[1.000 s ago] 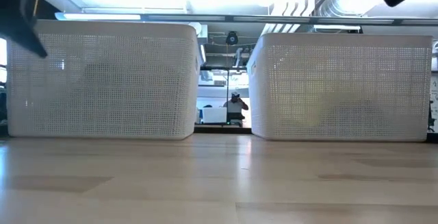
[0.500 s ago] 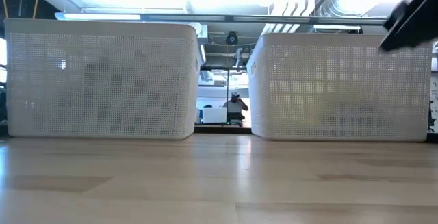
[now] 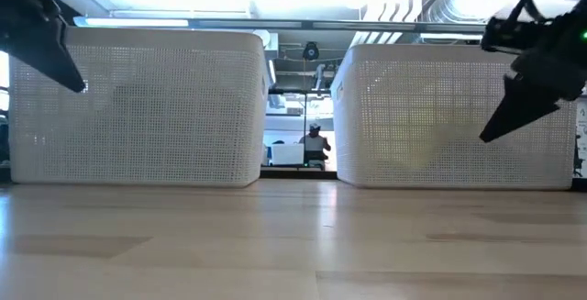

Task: Sort clothes
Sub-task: Return to Home Position

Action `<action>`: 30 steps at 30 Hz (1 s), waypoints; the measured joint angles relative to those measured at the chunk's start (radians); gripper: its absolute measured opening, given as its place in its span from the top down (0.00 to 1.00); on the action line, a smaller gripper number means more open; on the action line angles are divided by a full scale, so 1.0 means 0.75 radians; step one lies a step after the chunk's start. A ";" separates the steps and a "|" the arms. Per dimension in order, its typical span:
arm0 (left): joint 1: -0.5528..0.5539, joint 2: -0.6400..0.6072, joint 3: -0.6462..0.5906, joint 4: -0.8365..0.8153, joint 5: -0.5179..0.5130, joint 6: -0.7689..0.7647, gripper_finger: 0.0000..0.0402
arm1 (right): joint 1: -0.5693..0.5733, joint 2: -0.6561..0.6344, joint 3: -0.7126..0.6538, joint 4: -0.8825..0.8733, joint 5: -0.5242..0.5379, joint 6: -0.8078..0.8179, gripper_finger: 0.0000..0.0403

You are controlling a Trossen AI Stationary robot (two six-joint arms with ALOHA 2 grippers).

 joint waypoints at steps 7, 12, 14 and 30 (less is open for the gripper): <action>-0.029 -0.101 -0.002 0.365 -0.036 0.285 0.94 | 0.191 -0.035 0.042 0.293 -0.137 -0.271 0.63; -0.069 -0.126 -0.045 0.920 -0.140 0.795 0.97 | 0.361 -0.066 0.042 0.728 -0.273 -0.626 0.78; -0.075 -0.124 -0.099 1.162 -0.123 0.988 0.98 | 0.391 -0.067 0.042 0.915 -0.301 -0.774 0.86; 0.368 -0.416 -0.566 2.256 0.600 1.608 1.00 | -0.079 -0.756 -0.335 1.159 -0.656 -1.201 1.00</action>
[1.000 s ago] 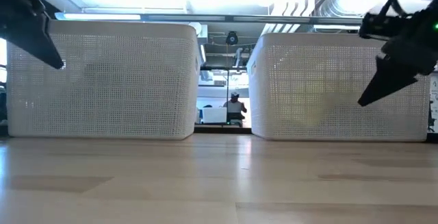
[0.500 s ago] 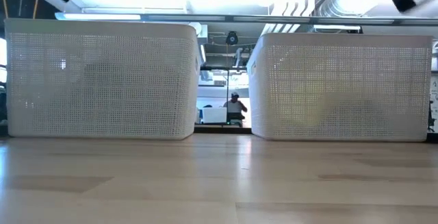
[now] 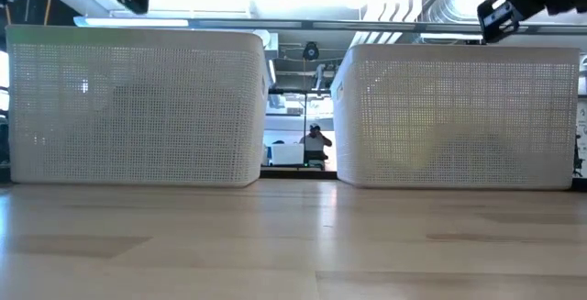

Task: Sort clothes
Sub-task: Return to Home Position

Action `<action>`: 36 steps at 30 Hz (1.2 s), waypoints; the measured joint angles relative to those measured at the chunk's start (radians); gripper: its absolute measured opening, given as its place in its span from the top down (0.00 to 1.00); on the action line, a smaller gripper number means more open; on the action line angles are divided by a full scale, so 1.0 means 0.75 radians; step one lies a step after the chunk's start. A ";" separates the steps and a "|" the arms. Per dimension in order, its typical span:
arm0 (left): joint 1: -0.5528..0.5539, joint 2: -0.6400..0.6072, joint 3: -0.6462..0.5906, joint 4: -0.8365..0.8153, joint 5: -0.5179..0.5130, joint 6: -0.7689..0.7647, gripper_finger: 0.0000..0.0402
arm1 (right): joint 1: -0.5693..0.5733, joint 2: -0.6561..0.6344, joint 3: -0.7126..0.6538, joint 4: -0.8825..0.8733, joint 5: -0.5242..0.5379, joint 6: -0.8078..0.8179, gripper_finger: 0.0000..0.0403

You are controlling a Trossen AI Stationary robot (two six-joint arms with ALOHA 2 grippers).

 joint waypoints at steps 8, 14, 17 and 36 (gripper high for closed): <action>0.138 -0.353 -0.034 -0.297 0.006 -0.025 1.00 | -0.024 -0.412 -0.192 -0.026 -0.050 0.023 1.00; 0.137 -0.572 -0.033 -0.507 -0.015 -0.065 1.00 | -0.021 -0.550 -0.327 -0.021 -0.084 0.075 1.00; 0.137 -0.654 -0.033 -0.600 -0.054 -0.095 1.00 | -0.021 -0.592 -0.389 0.023 -0.103 0.075 1.00; 0.137 -0.724 -0.033 -0.679 -0.093 -0.131 1.00 | -0.203 -0.824 -0.394 -0.185 -0.234 0.006 1.00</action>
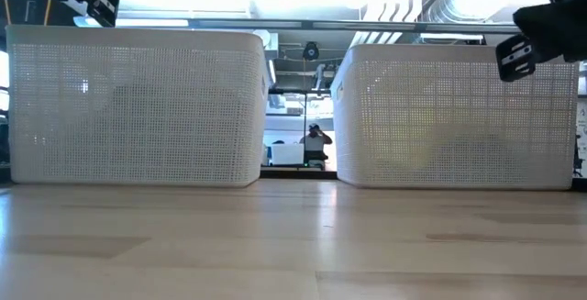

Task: Sort clothes
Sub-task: Return to Home Position

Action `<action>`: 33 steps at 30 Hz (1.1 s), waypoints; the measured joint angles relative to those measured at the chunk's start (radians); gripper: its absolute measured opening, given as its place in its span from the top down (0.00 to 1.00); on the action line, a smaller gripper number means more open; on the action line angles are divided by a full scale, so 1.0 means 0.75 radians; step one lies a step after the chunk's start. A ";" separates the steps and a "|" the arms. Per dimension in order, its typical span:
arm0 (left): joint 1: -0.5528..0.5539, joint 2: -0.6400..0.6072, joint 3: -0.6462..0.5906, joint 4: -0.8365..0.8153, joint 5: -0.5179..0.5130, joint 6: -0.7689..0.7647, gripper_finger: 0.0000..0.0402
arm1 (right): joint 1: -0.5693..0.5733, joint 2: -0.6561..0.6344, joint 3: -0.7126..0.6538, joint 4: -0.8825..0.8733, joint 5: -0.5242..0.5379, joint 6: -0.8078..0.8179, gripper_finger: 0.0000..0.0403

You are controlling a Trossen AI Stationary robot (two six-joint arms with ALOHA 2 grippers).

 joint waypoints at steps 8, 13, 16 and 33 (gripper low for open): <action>-0.001 0.000 0.000 -0.024 -0.003 0.001 1.00 | -0.097 0.003 0.000 -0.018 -0.080 -0.027 1.00; -0.001 0.000 0.000 -0.029 -0.009 0.008 1.00 | -0.246 0.004 0.001 -0.026 -0.068 -0.087 1.00; -0.001 0.000 0.000 -0.030 -0.058 0.026 1.00 | -0.325 0.009 0.001 -0.026 -0.043 -0.099 1.00; -0.396 0.523 0.375 -0.160 -0.095 -0.084 1.00 | -0.389 0.010 0.001 -0.025 -0.029 0.031 1.00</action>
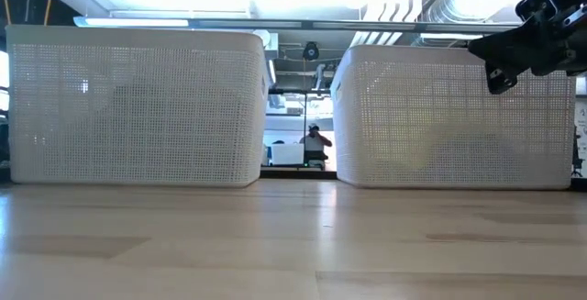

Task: Sort clothes
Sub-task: Return to Home Position

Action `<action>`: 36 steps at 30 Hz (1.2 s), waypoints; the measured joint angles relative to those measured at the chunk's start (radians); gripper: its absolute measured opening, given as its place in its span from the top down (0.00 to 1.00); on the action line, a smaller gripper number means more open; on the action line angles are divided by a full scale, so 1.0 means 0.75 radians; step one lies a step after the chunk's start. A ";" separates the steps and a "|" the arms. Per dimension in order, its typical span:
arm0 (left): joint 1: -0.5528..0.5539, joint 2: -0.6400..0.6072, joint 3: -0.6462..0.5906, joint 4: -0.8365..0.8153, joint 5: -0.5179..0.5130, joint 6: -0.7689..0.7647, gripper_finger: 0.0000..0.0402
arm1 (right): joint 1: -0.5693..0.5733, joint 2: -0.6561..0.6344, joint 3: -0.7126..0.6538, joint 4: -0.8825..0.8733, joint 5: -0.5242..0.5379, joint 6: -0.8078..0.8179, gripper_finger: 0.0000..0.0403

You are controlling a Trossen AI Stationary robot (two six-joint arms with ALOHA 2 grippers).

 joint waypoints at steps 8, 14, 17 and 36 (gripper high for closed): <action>-0.339 0.130 0.190 -0.230 -0.074 -0.561 1.00 | -0.001 0.000 0.000 -0.004 -0.017 0.000 1.00; -0.500 0.174 0.129 -0.385 -0.122 -1.134 1.00 | -0.001 0.000 0.001 -0.007 -0.025 -0.006 1.00; -0.483 0.184 -0.002 -0.335 -0.121 -1.257 1.00 | -0.001 0.000 0.001 -0.007 -0.026 -0.011 1.00; 0.390 0.105 -0.670 0.860 0.321 -0.275 1.00 | -0.001 0.001 0.001 -0.007 -0.023 -0.005 1.00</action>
